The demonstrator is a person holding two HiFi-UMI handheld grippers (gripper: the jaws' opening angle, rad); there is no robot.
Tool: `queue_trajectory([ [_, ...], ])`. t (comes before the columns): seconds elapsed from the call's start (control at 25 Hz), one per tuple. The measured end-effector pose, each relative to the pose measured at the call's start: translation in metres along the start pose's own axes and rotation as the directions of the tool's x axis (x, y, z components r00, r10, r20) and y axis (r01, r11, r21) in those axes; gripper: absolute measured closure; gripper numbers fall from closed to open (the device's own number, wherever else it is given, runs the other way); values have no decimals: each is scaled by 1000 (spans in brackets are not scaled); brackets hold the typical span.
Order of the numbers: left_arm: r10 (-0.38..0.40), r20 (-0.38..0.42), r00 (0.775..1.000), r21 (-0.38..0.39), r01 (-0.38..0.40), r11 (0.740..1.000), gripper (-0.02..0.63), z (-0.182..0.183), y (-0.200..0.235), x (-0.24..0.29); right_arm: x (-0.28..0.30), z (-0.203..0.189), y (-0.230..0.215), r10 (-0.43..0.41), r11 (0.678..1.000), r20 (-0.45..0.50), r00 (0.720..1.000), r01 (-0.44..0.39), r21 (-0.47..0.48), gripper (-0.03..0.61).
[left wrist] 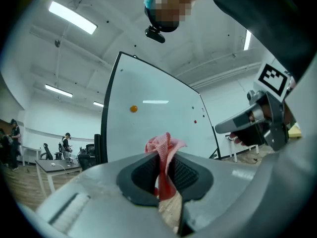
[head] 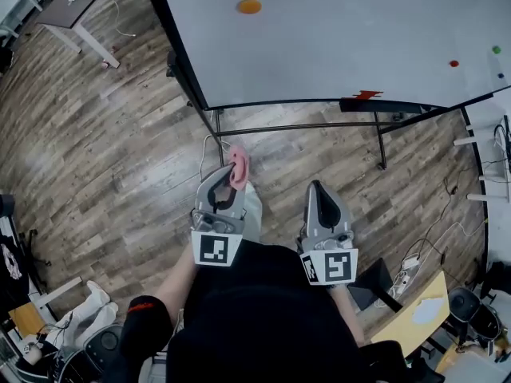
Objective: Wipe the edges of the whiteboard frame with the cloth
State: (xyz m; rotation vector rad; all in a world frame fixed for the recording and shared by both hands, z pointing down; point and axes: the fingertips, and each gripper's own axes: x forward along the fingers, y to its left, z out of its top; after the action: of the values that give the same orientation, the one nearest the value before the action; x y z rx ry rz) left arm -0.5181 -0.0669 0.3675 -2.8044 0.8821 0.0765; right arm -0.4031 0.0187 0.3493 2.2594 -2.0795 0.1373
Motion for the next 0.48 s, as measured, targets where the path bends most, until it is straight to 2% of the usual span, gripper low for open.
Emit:
queue_trajectory([
  [0.28,64,-98,993,35,-60,998,568,-51,28,34,56,5,-28,50,999,-20,999,-50,-19,577],
  [0.48,134,-179,975,4,-136,991,568,-92,47,44,89,1,-34,96,995,-33,995,-97,-35,577],
])
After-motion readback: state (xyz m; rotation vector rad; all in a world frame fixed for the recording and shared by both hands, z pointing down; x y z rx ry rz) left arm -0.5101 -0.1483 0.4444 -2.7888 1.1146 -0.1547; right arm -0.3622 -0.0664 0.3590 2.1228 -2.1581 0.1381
